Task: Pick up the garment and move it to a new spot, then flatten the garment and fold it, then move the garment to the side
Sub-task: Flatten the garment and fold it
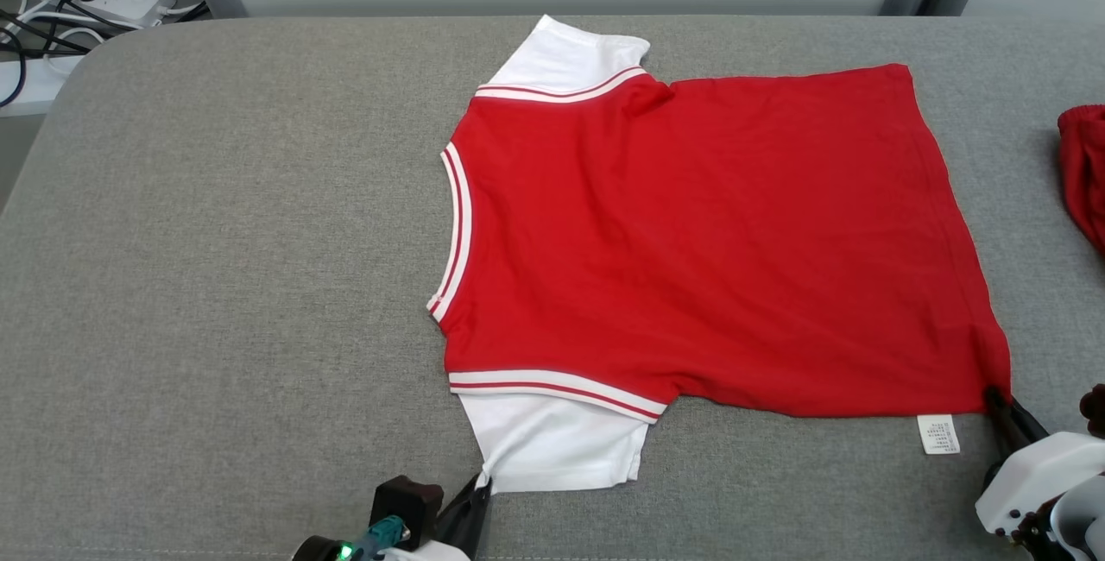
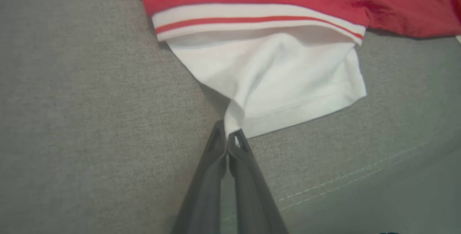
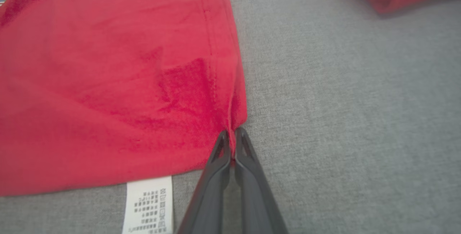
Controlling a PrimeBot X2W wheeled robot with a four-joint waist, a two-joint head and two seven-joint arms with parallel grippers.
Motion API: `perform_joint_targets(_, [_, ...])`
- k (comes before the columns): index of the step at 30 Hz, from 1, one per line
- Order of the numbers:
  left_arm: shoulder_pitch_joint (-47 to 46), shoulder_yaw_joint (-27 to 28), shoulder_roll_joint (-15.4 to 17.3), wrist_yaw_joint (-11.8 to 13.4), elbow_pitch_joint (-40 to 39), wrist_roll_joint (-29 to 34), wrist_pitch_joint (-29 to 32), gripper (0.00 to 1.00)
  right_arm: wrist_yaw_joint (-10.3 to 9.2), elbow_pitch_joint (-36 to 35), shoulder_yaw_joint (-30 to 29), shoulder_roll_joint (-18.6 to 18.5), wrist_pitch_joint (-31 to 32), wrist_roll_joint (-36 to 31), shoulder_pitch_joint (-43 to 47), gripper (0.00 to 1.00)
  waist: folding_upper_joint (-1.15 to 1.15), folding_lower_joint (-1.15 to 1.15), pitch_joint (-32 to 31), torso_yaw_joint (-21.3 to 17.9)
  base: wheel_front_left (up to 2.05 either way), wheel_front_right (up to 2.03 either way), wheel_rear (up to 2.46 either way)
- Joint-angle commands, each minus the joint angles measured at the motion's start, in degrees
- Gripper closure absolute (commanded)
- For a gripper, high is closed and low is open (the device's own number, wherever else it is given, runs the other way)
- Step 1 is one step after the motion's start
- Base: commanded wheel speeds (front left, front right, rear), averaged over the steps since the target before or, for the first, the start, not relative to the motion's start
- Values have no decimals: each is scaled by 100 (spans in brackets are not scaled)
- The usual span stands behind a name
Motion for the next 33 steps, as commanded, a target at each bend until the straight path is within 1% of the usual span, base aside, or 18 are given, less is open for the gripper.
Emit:
perform_joint_targets(1, [-48,169,93,67,-182,57,-6,100,1,18,167,-174,-81,61,12,100,0,0,-3,3,0,0,0])
perform_joint_targets(7, [28,183,238,170,-549,74,88,100,1,-106,277,-382,-123,142,136,100,0,0,-32,-9,0,0,0])
perform_joint_targets(11, [242,191,459,286,-1015,79,302,100,1,-351,412,-528,-128,164,365,100,0,0,-93,-72,0,0,0])
perform_joint_targets(12, [242,191,459,286,-1015,79,302,100,1,-351,412,-528,-128,164,365,100,0,0,-93,-72,0,0,0])
perform_joint_targets(13, [395,168,629,336,-1306,90,492,100,1,-498,505,-623,-115,194,485,100,0,0,-126,-102,0,0,0])
perform_joint_targets(16, [636,135,895,446,-1828,127,800,100,1,-744,634,-799,-8,253,640,100,0,0,-161,-125,0,0,0])
perform_joint_targets(17, [636,135,895,446,-1828,127,800,100,1,-744,634,-799,-8,253,640,100,0,0,-161,-125,0,0,0])
perform_joint_targets(24, [1234,21,1400,795,-3176,191,1611,100,1,-1260,683,-1196,289,285,952,100,0,0,-215,-128,0,0,0])
perform_joint_targets(26, [1397,-6,1498,865,-3518,139,1837,100,1,-1408,688,-1276,418,296,1071,100,0,0,-221,-111,0,0,0])
perform_joint_targets(27, [1523,0,1599,923,-3804,68,2046,100,1,-1532,648,-1367,525,329,1230,100,0,0,-221,-51,0,0,0])
perform_joint_targets(33, [1784,157,1839,1118,-4500,-61,2322,100,1,-2058,450,-1600,898,432,1720,100,0,0,-182,18,0,0,0])
